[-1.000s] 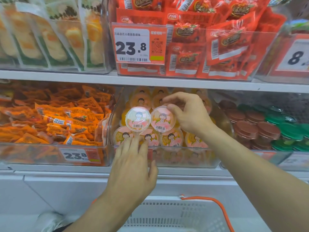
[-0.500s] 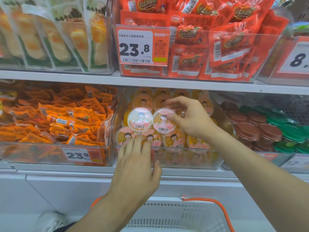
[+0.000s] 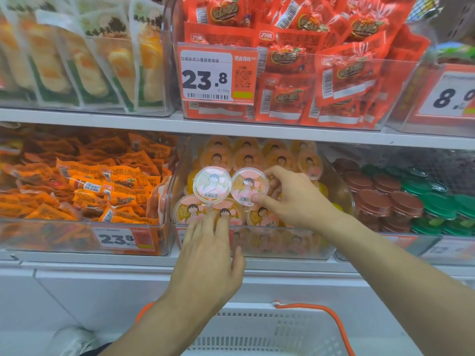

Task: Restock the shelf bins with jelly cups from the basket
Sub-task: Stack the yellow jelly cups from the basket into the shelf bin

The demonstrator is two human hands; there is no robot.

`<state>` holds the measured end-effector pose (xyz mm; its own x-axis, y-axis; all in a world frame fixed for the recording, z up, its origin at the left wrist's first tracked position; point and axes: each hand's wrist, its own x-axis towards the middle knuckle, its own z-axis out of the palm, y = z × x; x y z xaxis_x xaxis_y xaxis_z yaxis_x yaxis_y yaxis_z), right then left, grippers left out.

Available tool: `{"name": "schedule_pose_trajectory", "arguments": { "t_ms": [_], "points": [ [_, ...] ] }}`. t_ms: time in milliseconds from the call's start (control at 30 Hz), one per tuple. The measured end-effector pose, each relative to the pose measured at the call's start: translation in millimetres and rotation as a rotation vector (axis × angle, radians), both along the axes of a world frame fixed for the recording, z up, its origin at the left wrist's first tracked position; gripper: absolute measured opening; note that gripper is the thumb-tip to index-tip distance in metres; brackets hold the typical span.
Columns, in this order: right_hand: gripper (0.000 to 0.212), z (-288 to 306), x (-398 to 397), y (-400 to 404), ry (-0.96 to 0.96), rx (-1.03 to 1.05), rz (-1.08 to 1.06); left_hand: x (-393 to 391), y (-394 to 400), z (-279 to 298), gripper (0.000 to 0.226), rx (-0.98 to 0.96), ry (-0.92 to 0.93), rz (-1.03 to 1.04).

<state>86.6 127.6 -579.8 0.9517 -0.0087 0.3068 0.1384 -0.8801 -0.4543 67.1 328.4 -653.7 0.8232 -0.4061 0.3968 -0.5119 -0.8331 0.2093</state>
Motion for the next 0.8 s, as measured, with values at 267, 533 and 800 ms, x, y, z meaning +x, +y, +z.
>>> {"name": "schedule_pose_trajectory", "arguments": {
  "t_ms": [267,533,800],
  "points": [
    [0.037,-1,0,1,-0.02,0.118,-0.089,-3,-2,6,0.05,-0.111,-0.011,-0.026],
    [0.022,-3,-7,8,-0.06,0.138,-0.183,9,2,9,0.067,-0.101,-0.09,-0.007],
    [0.037,-1,-6,9,-0.073,0.103,-0.114,8,2,3,0.072,-0.078,-0.074,-0.004]
  ]
}}
